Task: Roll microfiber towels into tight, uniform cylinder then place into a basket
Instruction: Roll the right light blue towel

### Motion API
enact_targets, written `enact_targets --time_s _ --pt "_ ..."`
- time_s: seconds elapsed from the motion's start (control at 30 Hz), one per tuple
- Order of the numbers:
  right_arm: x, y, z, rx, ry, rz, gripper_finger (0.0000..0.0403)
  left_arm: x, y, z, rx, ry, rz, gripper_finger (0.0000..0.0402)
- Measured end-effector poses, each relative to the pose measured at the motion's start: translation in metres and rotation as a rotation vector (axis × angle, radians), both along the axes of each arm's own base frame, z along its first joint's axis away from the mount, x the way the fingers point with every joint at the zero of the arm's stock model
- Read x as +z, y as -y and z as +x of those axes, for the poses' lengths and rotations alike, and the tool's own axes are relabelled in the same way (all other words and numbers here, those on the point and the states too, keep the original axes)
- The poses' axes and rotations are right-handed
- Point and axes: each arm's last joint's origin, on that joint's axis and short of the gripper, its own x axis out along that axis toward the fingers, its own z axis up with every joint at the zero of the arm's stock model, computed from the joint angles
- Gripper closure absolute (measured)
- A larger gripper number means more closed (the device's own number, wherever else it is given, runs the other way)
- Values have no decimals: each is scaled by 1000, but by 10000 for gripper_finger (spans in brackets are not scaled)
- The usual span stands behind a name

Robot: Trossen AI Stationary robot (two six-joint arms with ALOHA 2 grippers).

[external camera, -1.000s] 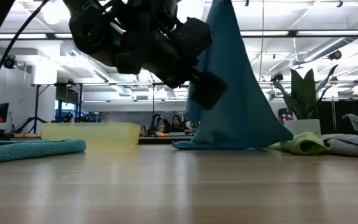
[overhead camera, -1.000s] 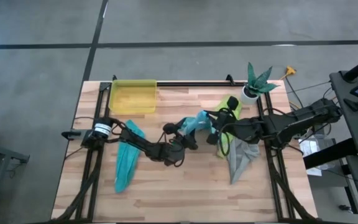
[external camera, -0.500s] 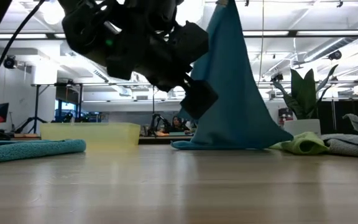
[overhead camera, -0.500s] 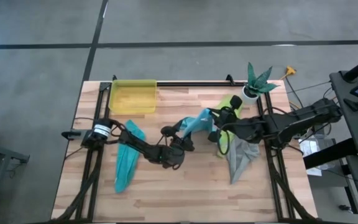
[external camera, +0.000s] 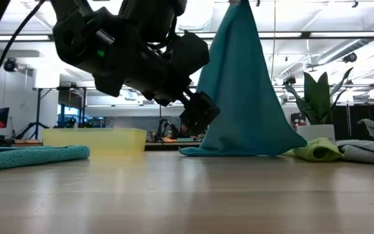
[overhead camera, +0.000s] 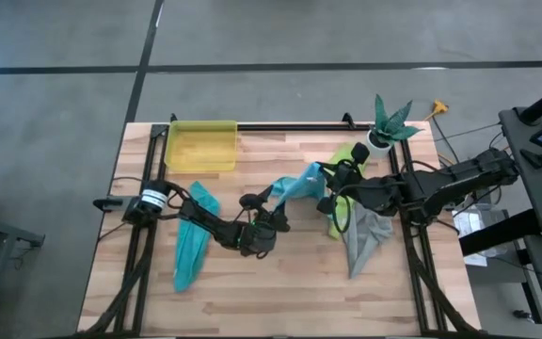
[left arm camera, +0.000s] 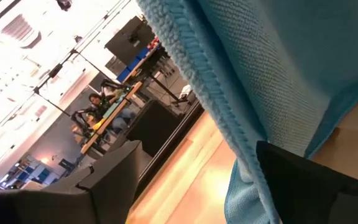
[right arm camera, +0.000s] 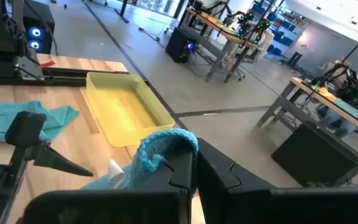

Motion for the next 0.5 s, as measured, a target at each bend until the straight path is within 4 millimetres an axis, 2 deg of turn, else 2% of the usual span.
enact_targets --time_s 0.27,0.5 --pt "0 0 0 0 0 0 394 -6 0 -3 -41 54 -46 142" --pt "0 0 0 0 0 0 394 -11 -1 -7 -52 91 -78 149"
